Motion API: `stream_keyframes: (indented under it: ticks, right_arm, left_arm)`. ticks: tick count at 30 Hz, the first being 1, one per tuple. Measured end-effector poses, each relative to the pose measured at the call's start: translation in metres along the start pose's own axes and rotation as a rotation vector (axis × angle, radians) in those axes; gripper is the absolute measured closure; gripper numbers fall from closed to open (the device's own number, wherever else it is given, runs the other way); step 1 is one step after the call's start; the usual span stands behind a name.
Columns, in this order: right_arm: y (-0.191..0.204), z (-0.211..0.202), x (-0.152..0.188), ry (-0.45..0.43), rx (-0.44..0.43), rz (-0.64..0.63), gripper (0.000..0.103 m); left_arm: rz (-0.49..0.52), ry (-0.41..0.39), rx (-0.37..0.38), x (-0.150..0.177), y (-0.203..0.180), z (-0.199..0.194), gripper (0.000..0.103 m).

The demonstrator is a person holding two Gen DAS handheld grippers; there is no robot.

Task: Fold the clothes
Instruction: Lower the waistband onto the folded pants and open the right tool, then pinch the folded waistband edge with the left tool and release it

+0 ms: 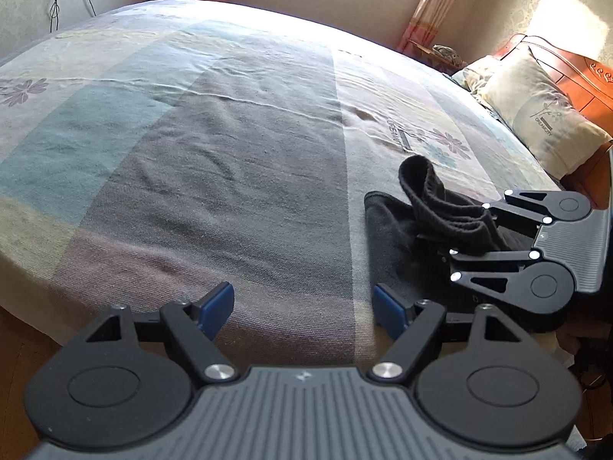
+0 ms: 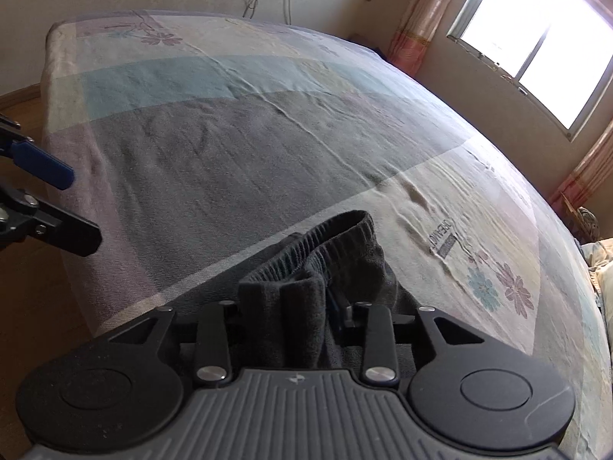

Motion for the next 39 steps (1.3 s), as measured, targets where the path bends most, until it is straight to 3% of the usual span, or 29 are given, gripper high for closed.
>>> stream_keyframes:
  ticks: [2, 5, 9, 13, 16, 20, 25, 35, 37, 39]
  right_arm:
    - [0.009, -0.013, -0.007, -0.046, -0.13, 0.049, 0.042]
    - [0.007, -0.03, -0.015, -0.09, -0.269, 0.14, 0.041]
    - [-0.03, -0.042, 0.002, -0.073, -0.16, 0.177, 0.041]
    - [-0.077, -0.058, 0.043, -0.029, -0.061, 0.25, 0.041]
    - [-0.109, -0.071, 0.078, 0.012, 0.007, 0.326, 0.041]
    - [-0.141, -0.087, 0.122, 0.045, 0.05, 0.473, 0.04]
    - [-0.157, -0.097, 0.147, 0.031, 0.036, 0.576, 0.036]
    - [-0.157, -0.092, 0.152, 0.003, -0.017, 0.573, 0.035]
    - [-0.154, -0.092, 0.154, -0.013, -0.071, 0.58, 0.035]
    - [-0.152, -0.091, 0.156, -0.018, -0.101, 0.583, 0.035]
  left_arm:
    - [-0.001, -0.001, -0.001, -0.001, 0.0, 0.0, 0.024]
    - [-0.001, -0.009, 0.01, -0.003, -0.004, -0.001, 0.024]
    - [-0.002, -0.022, 0.074, -0.007, -0.019, -0.003, 0.024]
    - [-0.007, -0.02, 0.186, -0.008, -0.051, 0.007, 0.024]
    - [-0.065, 0.01, 0.292, -0.005, -0.074, 0.026, 0.024]
    - [-0.182, 0.042, 0.355, -0.009, -0.084, 0.054, 0.024]
    - [-0.27, 0.089, 0.379, -0.015, -0.086, 0.083, 0.024]
    - [-0.452, 0.118, 0.49, 0.007, -0.089, 0.081, 0.02]
    - [-0.447, 0.117, 0.472, 0.009, -0.089, 0.079, 0.02]
    - [-0.392, 0.103, 0.4, 0.001, -0.09, 0.074, 0.02]
Point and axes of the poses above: each gripper's, at about its wrist camera, not at the fingertips, and z roughly the way its jaws point, y to its left, x to its underside, the point moved 9 cm from there along z, roughly the way its jaws point, and after that the axes turned 1 degree about z, right-handed, at the moved point
